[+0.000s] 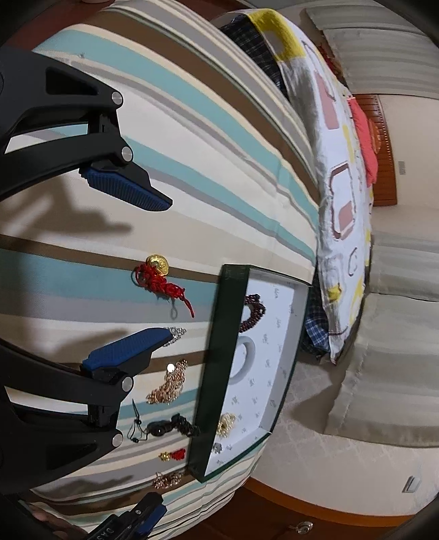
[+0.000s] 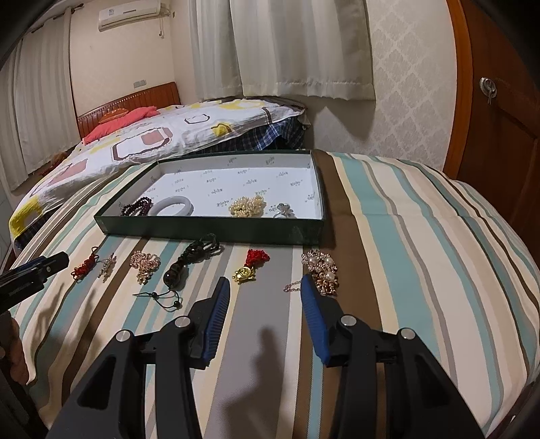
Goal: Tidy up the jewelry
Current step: 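Grasp the red tassel charm with the left tool while the right tool grasps the red-and-gold charm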
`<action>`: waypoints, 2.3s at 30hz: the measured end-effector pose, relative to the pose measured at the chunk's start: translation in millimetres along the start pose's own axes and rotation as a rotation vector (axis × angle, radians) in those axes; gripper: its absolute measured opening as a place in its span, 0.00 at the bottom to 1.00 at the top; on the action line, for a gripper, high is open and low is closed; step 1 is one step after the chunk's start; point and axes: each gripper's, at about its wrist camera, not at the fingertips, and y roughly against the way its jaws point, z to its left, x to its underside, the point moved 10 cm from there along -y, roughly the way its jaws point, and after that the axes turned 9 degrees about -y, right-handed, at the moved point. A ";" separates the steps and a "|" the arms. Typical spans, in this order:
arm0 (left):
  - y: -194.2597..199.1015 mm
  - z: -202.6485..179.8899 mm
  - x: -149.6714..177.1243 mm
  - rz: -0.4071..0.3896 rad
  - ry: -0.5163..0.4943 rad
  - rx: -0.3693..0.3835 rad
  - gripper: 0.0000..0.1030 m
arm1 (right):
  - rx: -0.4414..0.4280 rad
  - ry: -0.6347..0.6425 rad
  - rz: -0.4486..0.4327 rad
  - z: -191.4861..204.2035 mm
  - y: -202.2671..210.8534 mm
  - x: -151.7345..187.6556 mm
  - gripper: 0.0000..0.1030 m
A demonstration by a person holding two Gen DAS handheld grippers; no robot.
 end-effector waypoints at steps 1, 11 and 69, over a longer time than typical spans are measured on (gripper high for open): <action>-2.1 -0.3 0.3 0.004 -0.001 0.001 0.67 | 0.001 0.001 0.004 0.1 -1.4 1.1 0.43; -32.4 -3.9 11.2 0.088 -0.006 0.027 0.53 | 0.005 -0.005 0.029 -3.1 -9.9 3.8 0.43; -33.7 13.0 -19.9 0.025 -0.026 0.004 0.20 | 0.003 0.015 0.194 14.4 -72.3 -9.9 0.13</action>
